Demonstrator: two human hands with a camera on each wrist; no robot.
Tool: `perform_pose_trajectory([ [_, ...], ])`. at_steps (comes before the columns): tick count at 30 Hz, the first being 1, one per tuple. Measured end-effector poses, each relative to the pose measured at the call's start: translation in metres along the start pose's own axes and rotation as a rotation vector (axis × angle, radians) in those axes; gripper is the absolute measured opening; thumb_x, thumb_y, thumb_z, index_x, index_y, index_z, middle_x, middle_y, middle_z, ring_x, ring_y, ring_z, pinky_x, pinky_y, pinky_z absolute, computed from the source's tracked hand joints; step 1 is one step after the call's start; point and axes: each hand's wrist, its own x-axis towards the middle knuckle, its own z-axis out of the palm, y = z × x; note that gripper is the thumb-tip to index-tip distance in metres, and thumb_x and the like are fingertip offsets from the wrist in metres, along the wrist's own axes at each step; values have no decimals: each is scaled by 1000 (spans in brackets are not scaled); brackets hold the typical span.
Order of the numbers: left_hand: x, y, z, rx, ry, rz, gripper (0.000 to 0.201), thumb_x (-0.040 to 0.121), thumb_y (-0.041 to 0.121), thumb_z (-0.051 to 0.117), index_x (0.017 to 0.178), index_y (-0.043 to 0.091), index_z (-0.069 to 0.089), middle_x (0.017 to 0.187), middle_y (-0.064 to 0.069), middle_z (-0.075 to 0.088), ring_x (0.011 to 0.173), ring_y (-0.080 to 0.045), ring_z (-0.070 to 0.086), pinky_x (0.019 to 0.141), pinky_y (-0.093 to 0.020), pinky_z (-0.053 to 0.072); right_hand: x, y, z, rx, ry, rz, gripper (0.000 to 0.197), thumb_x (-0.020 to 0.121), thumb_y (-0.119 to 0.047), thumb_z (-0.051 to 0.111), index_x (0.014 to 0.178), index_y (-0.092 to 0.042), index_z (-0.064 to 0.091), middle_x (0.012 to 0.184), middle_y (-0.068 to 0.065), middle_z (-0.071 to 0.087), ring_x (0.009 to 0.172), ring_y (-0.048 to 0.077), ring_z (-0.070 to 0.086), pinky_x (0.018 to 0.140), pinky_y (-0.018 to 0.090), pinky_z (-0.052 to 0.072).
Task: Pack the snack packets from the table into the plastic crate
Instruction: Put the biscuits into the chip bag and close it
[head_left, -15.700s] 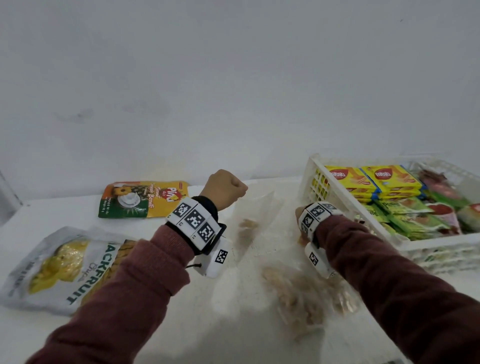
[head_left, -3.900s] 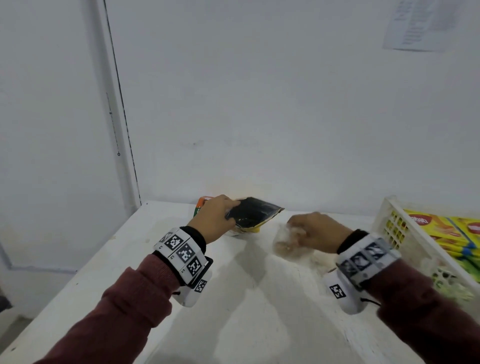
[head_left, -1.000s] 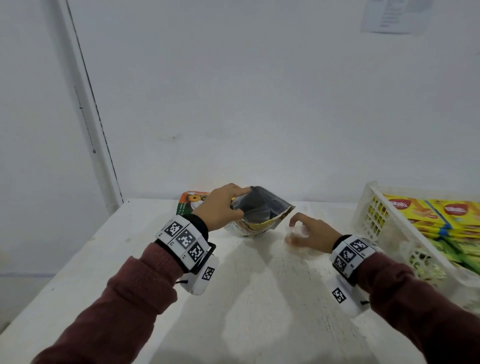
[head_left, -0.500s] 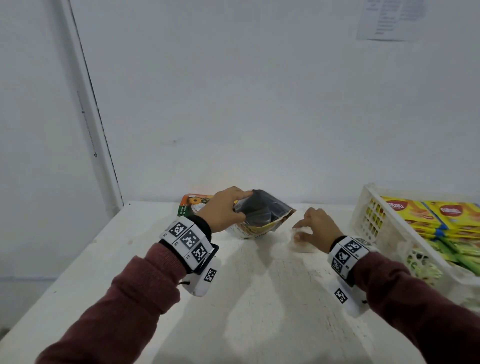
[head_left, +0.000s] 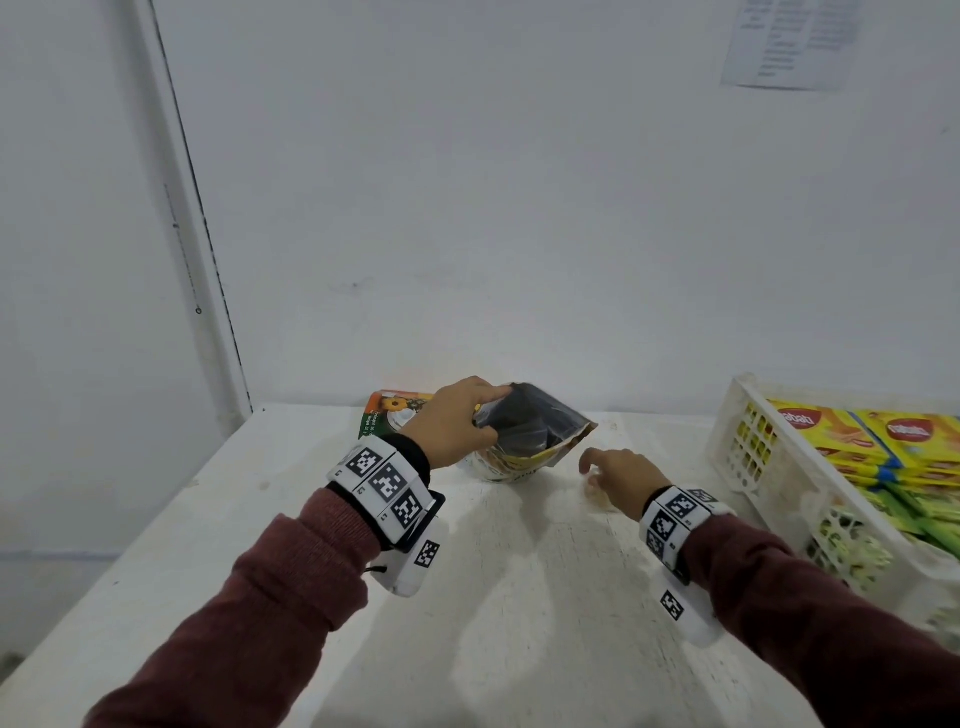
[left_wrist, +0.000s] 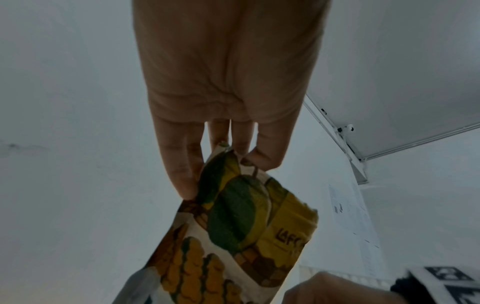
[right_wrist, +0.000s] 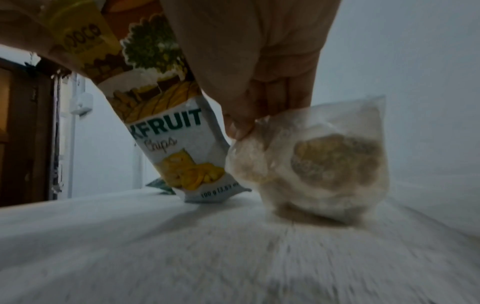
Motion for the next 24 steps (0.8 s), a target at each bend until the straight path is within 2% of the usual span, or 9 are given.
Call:
perform_pose_trajectory([
  [3, -1, -1, 1, -40, 14, -13, 54, 86, 4, 53, 138, 15, 44, 124, -8, 52, 108, -18, 49, 85, -17, 34, 2, 1, -11, 60, 24, -22, 26, 97, -13, 41, 118, -18, 56, 117, 9, 62, 102, 25, 60, 86, 28, 44],
  [5, -1, -1, 1, -65, 25, -18, 51, 87, 5, 52, 137, 15, 45, 124, -8, 52, 110, -19, 49, 87, -19, 36, 2, 3, -18, 111, 43, -27, 28, 96, -10, 41, 117, -20, 56, 116, 8, 63, 95, 25, 61, 85, 30, 48],
  [8, 0, 1, 1, -83, 58, -15, 44, 89, 8, 51, 132, 17, 51, 117, -11, 53, 107, -23, 51, 89, -26, 39, 0, 1, -19, 102, 47, -3, 26, 98, -17, 38, 123, -19, 45, 109, 10, 63, 77, 23, 55, 79, 34, 48],
  [11, 2, 3, 1, -83, 72, -9, 42, 90, 12, 53, 131, 19, 52, 113, -11, 53, 103, -22, 51, 83, -23, 36, -6, -2, -16, -32, 18, -7, 24, 98, -17, 35, 121, -16, 42, 100, 9, 61, 74, 22, 50, 73, 31, 43],
  [13, 3, 3, 1, -77, 64, -2, 44, 89, 10, 53, 132, 19, 51, 110, -11, 51, 98, -20, 49, 81, -22, 34, -10, -7, -13, -175, 1, -37, 26, 98, -18, 33, 121, -14, 45, 102, 8, 61, 81, 25, 54, 73, 30, 41],
  [16, 3, 6, 0, -67, 50, -1, 45, 88, 7, 53, 131, 17, 52, 102, -5, 45, 94, -16, 44, 79, -20, 32, -17, -12, -8, -256, -1, -82, 43, 99, -42, 27, 115, -10, 52, 110, 9, 64, 97, 28, 60, 72, 30, 37],
  [19, 2, 7, -1, -60, 37, -6, 45, 87, 6, 52, 131, 18, 52, 100, -5, 43, 92, -17, 43, 79, -20, 32, -20, -11, -1, -303, -68, -108, 60, 85, -64, 42, 119, -16, 51, 117, 3, 58, 105, 24, 58, 80, 31, 41],
  [22, 2, 8, -2, -41, 23, -5, 45, 87, 6, 51, 131, 19, 52, 96, -11, 47, 90, -18, 42, 73, -23, 32, -23, -9, 0, -298, -132, -71, 61, 80, -51, 60, 131, -23, 43, 126, 2, 45, 113, 21, 51, 87, 31, 44],
  [24, 2, 10, -2, -47, 25, 1, 42, 87, 5, 50, 128, 14, 55, 97, -19, 55, 87, -20, 46, 67, -25, 32, -23, -9, -1, -222, -137, -30, 52, 84, -35, 61, 132, -23, 44, 126, 3, 45, 113, 22, 51, 88, 31, 46],
])
